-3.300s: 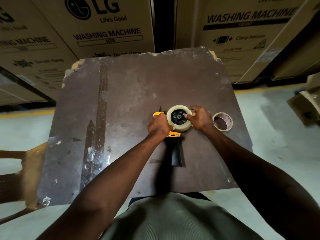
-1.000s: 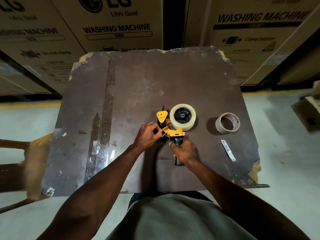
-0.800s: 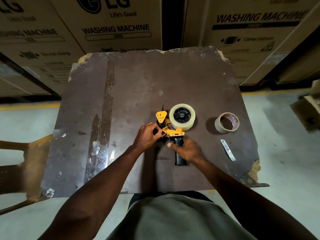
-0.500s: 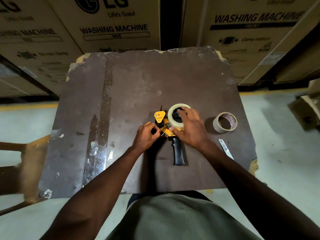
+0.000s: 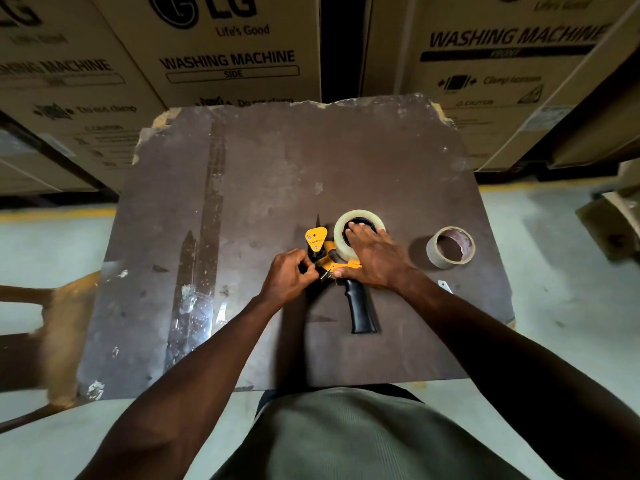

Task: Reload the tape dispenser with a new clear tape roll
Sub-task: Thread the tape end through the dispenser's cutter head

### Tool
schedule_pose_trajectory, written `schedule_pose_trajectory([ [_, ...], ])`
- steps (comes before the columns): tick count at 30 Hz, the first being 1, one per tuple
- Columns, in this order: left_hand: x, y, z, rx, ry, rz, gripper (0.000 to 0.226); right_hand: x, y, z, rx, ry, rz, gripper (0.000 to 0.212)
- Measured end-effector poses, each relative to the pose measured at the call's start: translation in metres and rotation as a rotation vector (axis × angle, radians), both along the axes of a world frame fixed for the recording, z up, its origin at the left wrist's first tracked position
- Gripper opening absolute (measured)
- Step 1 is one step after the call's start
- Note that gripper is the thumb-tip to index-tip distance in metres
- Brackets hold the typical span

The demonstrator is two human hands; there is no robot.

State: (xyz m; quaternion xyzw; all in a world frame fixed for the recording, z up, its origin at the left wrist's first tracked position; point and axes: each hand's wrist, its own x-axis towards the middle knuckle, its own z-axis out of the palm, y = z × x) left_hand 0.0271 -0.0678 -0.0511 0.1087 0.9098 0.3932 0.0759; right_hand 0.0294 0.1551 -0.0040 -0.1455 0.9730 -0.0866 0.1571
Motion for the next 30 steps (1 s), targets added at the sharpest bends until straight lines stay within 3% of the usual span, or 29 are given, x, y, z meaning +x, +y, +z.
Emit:
schedule_pose_trajectory([
  [12,0.010,-0.011,0.000,0.102,0.041,-0.019,0.007,-0.005,0.003,0.002,0.015,-0.054,-0.007,0.104],
  [17,0.017,-0.019,-0.001,0.095,0.019,-0.016,0.024,-0.008,0.004,-0.003,0.038,-0.070,0.025,0.109],
  [24,0.032,-0.036,-0.009,0.060,0.023,-0.052,0.012,-0.016,0.006,0.001,0.110,-0.064,0.128,0.109],
  [27,0.036,-0.035,-0.013,0.087,-0.002,0.045,0.006,-0.013,0.004,0.003,0.081,-0.078,0.124,0.104],
  [30,0.040,-0.035,-0.015,0.144,-0.042,0.163,0.016,-0.008,0.001,0.005,0.028,-0.107,0.062,0.103],
])
